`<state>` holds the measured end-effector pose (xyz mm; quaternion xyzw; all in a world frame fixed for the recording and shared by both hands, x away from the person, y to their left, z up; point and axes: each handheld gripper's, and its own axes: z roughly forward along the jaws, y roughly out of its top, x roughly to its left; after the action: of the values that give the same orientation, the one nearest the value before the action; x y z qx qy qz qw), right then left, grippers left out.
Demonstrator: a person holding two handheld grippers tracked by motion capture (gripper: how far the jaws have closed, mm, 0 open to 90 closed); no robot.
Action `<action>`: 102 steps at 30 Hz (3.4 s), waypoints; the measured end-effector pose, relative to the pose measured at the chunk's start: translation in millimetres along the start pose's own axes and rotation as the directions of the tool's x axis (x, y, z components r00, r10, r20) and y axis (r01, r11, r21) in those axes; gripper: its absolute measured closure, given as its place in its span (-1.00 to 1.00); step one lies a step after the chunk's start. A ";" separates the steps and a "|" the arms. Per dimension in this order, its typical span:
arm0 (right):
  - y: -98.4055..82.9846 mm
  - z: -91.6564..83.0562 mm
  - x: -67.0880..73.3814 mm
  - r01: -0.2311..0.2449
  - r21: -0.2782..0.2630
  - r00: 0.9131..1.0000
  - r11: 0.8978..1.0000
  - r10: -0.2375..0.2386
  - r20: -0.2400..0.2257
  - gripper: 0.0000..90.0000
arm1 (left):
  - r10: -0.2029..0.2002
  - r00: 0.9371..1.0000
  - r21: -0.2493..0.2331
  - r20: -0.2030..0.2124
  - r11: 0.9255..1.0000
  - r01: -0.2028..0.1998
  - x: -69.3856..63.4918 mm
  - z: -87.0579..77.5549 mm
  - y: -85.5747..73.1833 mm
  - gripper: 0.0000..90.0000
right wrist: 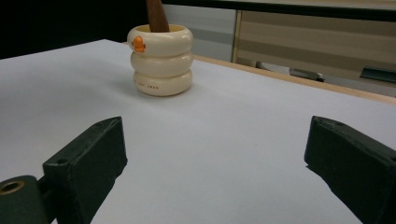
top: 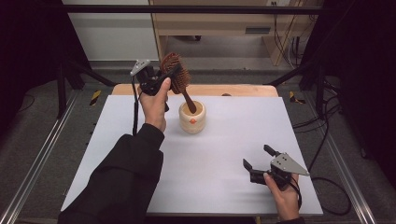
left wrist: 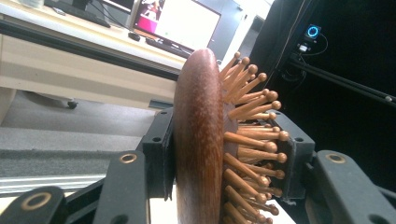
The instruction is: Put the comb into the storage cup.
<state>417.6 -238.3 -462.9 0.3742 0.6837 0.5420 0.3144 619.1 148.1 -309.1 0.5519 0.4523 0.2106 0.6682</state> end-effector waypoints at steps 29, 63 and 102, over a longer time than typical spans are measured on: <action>-1.0 -0.7 -0.7 -0.004 0.005 1.000 1.000 0.004 -0.001 -0.87 | 0.009 1.000 0.032 -0.006 0.999 -0.008 2.3 5.4 -9.5 0.10; -2.1 -0.8 -0.6 0.001 0.011 1.000 1.000 -0.001 0.003 -0.88 | -0.004 1.000 0.057 -0.012 0.998 0.004 6.7 9.7 -20.6 0.10; -2.9 -0.1 -0.3 0.003 0.017 1.000 1.000 -0.003 -0.002 -0.88 | 0.002 1.000 0.081 -0.021 0.997 0.000 10.2 10.6 -34.2 0.10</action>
<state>417.2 -239.0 -465.7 0.3751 0.6891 0.5362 0.3114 625.6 139.9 -344.8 0.5764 0.4672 0.1984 0.6404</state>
